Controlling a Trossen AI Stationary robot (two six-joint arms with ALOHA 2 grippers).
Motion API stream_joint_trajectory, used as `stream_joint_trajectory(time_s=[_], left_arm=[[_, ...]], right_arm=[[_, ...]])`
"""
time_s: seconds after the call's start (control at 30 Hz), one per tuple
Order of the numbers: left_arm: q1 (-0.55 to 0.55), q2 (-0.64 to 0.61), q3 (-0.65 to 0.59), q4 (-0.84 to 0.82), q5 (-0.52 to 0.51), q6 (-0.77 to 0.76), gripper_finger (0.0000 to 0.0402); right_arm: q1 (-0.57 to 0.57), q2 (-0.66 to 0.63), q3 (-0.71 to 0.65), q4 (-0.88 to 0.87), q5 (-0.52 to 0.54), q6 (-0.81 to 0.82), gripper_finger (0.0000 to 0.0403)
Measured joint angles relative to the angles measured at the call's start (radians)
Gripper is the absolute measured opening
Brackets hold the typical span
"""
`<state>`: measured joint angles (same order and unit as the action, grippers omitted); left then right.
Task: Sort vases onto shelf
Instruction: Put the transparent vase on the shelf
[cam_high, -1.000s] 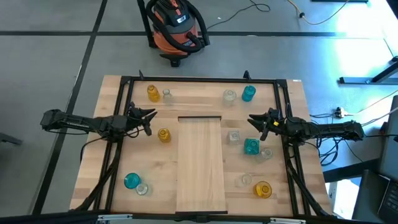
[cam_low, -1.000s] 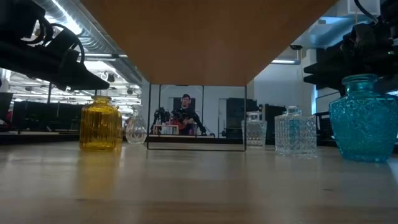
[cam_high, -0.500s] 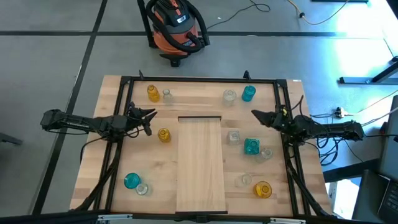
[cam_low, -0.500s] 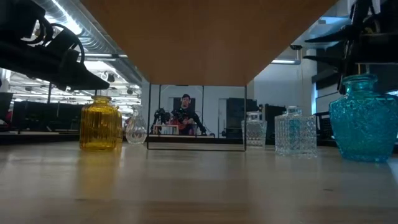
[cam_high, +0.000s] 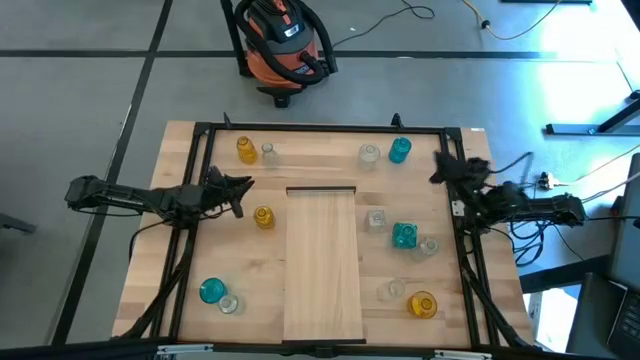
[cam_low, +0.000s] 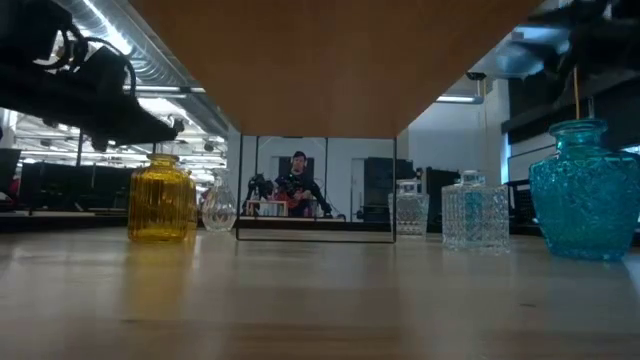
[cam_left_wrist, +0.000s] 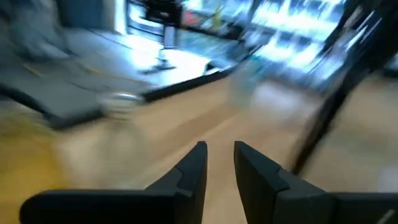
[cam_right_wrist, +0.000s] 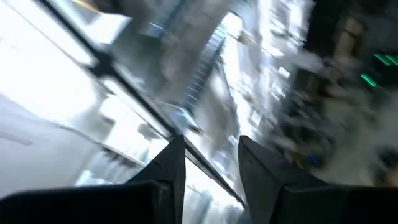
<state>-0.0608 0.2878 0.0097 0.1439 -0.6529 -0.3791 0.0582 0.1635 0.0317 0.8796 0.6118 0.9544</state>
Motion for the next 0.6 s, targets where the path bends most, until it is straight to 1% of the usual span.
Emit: stream_joint_trajectory(time_s=[0.03,0.1,0.17,0.2,0.27,0.33,0.43,0.47,0.5,0.6], left_arm=[[0.0,0.0,0.0,0.047,0.018,-0.059,0.0073],[0.0,0.0,0.0,0.141,0.011,-0.097,0.0073],[0.0,0.0,0.0,0.276,-0.03,-0.12,0.0073],[0.0,0.0,0.0,0.351,-0.058,-0.137,0.0073],[0.0,0.0,0.001,0.497,-0.115,-0.169,0.0073],[0.0,0.0,0.001,0.654,-0.144,-0.187,0.0073],[0.0,0.0,0.001,0.831,-0.13,-0.127,0.0073],[0.0,0.0,0.001,0.883,-0.111,-0.099,0.0073],[0.0,0.0,0.004,0.925,-0.088,-0.071,0.0073],[0.0,0.0,0.043,0.983,-0.02,-0.002,0.0073]], right_arm=[[0.0,0.011,0.03,0.03,-0.011,-0.067,0.0111],[0.0,0.045,0.123,0.026,-0.023,-0.207,0.0111],[0.0,0.115,0.263,-0.044,-0.041,-0.368,0.0111],[0.0,0.167,0.346,-0.106,-0.051,-0.458,0.0111],[0.0,0.314,0.529,-0.297,-0.046,-0.619,0.0111],[-0.001,0.473,0.712,-0.532,-0.019,-0.741,0.0111],[-0.049,0.732,0.989,-0.868,0.041,-0.822,0.0111],[-0.078,0.805,1.081,-0.998,0.025,-0.833,0.0111],[-0.11,0.876,1.172,-1.12,-0.025,-0.845,0.0111],[-0.204,1.12,1.436,-1.425,-0.223,-0.907,0.0111]])
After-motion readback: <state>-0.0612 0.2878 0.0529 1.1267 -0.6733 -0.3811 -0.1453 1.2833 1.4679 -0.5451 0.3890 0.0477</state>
